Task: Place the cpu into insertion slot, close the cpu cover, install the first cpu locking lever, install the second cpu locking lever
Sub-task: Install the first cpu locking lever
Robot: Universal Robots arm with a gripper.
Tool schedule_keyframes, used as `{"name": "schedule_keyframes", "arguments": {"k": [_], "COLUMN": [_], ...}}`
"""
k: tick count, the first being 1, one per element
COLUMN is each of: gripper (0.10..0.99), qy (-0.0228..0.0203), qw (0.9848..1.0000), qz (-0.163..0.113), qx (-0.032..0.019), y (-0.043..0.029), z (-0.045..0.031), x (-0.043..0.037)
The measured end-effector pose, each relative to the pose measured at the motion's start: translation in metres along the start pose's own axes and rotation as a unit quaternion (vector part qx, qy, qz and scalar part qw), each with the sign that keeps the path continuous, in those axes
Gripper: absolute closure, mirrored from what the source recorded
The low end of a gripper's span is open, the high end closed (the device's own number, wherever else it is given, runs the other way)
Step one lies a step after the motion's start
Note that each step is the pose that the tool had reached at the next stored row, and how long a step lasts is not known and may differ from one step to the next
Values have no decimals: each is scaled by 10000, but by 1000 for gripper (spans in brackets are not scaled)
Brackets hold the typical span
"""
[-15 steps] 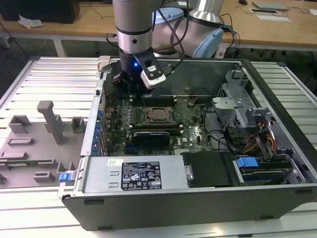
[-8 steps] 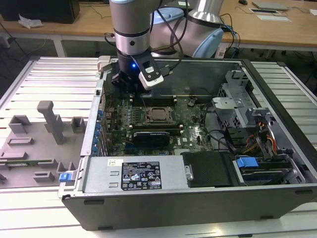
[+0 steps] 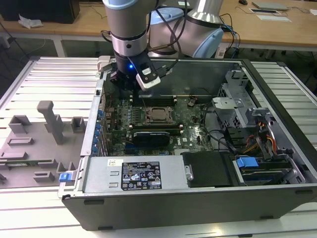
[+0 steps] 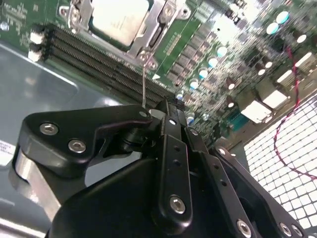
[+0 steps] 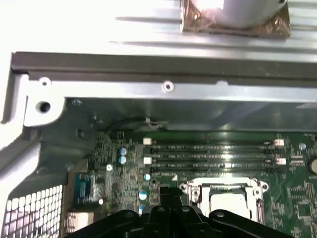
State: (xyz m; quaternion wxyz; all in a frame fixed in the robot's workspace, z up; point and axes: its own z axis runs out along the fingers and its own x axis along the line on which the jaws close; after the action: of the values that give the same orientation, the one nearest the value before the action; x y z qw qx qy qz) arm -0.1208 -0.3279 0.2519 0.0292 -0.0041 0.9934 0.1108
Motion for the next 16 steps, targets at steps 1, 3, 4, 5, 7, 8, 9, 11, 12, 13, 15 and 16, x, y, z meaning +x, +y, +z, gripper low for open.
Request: {"name": "schedule_keyframes", "arguments": {"k": [1, 3, 4, 5, 7, 8, 9, 11, 12, 13, 15, 16], "gripper": [980, 980, 980, 980, 980, 980, 980, 980, 980, 980, 980, 980], "qy": [-6, -25, -25, -25, -24, -24, -25, -25, -24, -25, -25, -24], "qw": [10000, 9998, 9998, 9998, 9998, 9998, 9998, 9998, 9998, 9998, 9998, 9998], "qz": [1, 2, 3, 3, 3, 3, 4, 4, 3, 3, 3, 3], "qx": [-45, -173, -181, -183, -186, -186, -186, -186, -186, -186, -186, -186], "y": [0, -1, -2, -2, -4, -4, -5, -8, -11, -14, -17, -19], "z": [0, 6, 9, 11, 16, 18, 21, 25, 28, 32, 36, 39], "x": [5, 18, 18, 16, -5, -25, -48, -100, -138, -181, -224, -253]}}
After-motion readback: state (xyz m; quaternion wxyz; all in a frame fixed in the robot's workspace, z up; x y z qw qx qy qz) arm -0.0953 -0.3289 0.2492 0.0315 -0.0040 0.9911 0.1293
